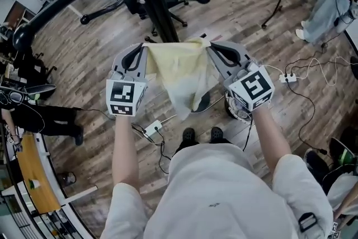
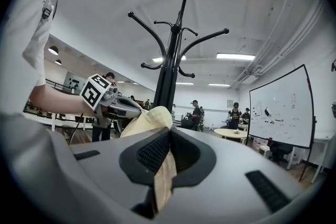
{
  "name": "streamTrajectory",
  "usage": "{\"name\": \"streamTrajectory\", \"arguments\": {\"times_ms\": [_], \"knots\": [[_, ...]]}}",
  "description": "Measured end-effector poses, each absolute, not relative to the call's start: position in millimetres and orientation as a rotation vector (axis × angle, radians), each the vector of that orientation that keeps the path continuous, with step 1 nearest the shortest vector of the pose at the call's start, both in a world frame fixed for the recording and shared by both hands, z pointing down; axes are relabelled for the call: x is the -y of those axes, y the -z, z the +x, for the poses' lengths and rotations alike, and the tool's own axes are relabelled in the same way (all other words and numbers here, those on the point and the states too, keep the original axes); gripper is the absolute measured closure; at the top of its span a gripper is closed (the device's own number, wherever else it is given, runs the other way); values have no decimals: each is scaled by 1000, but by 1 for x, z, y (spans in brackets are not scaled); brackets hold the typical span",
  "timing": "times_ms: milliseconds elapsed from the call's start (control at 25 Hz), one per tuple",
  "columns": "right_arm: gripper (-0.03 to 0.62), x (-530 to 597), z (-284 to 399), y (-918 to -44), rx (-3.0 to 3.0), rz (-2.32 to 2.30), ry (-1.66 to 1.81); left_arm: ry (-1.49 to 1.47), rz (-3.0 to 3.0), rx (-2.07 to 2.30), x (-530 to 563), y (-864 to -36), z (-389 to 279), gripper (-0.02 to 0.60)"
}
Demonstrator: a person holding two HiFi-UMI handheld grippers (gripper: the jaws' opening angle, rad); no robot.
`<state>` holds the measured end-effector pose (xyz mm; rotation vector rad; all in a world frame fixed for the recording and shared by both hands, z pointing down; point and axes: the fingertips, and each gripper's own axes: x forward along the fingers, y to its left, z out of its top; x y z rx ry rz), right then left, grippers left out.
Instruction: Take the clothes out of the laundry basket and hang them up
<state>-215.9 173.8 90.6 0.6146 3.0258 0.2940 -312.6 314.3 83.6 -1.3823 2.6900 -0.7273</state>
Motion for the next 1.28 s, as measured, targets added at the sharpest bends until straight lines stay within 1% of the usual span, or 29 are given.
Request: {"name": "streamTrajectory", "arguments": {"times_ms": [440, 680, 1280], "knots": [[585, -158, -218, -130, -3162, 334, -302, 727, -1638, -2561, -280, -117, -338, 558], [585, -168, -212, -149, -3211, 220, -368, 680, -1750, -2520, -278, -139, -343, 558], [585, -177, -209, -210, -3356, 24, -339, 665, -1975, -2492, -280, -205, -348, 558]]}}
